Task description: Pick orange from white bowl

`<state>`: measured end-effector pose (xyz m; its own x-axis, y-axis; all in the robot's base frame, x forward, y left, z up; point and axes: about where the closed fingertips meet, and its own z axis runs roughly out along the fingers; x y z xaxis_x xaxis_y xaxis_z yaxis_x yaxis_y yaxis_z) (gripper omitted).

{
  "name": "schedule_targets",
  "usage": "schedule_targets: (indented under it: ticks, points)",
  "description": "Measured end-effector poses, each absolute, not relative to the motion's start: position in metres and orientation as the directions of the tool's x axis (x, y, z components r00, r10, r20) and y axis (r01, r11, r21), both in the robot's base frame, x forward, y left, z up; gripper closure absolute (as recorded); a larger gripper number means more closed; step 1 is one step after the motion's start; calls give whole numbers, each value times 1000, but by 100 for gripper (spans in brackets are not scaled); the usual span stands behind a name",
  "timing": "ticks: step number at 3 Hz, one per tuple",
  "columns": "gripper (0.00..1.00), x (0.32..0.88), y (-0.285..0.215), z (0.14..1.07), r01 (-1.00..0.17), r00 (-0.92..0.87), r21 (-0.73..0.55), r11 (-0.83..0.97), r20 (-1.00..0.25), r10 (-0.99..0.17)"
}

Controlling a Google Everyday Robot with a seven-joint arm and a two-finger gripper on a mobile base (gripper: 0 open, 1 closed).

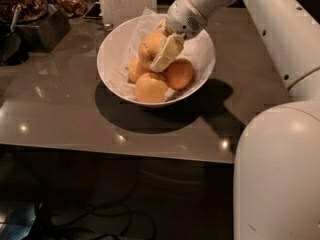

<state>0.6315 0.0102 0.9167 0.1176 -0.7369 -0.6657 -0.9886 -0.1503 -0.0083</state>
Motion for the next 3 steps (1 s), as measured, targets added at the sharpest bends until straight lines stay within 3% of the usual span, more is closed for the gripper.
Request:
schedule_targets:
  ticks: [1,3]
  points:
    - [96,632,10,917,-989,118,-8,-150,-666,-737]
    - [100,631,10,921,-989,118,-9,-150,-666,-737]
